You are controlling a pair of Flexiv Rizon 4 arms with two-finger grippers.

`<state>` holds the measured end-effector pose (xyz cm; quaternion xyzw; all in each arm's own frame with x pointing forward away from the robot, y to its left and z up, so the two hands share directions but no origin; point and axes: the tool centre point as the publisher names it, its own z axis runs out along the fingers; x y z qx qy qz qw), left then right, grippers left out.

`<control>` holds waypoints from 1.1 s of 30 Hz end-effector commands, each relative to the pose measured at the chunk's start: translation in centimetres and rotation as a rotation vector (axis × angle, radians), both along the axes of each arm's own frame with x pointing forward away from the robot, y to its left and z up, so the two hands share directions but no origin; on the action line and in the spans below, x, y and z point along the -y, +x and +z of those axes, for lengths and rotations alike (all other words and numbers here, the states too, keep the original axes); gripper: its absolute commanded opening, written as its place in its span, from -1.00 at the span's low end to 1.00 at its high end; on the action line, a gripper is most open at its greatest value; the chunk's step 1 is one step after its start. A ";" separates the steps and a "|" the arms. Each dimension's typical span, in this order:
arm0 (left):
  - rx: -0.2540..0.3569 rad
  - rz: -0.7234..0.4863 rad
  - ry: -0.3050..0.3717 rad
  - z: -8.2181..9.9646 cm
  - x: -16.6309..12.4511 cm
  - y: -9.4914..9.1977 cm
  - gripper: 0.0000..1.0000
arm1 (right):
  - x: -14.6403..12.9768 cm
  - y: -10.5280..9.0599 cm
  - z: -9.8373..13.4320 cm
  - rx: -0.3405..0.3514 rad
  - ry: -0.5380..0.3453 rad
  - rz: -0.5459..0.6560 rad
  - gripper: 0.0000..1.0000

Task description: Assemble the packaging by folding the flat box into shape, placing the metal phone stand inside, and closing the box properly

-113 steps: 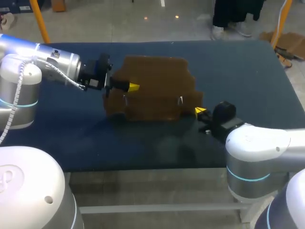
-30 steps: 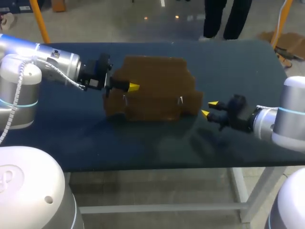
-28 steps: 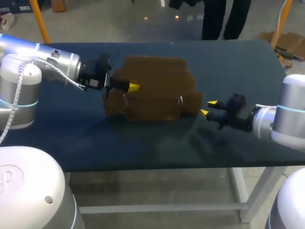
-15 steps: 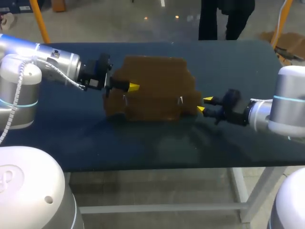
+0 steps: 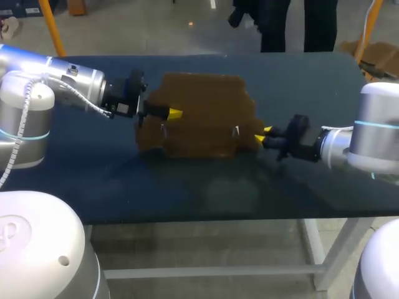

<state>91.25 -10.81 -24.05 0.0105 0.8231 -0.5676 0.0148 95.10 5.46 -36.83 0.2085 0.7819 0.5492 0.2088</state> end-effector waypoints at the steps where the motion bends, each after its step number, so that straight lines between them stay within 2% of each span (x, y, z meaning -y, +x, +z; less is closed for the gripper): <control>1: -0.002 -0.003 0.004 -0.3 -0.2 0.0 -1.00 | -0.4 0.0 -0.3 0.008 0.009 -0.004 -0.93; 2: -0.002 -0.003 0.004 -0.3 -0.2 0.0 -1.00 | -0.5 0.0 -0.3 0.009 0.010 -0.004 -1.00; 29: -0.002 -0.003 0.004 -0.3 -0.2 0.0 -1.00 | -2.6 -2.6 0.0 0.017 0.016 -0.070 -1.00; 33: -0.002 -0.003 0.004 -0.3 -0.2 0.0 -1.00 | -2.9 -2.8 0.0 0.014 0.015 -0.078 -0.87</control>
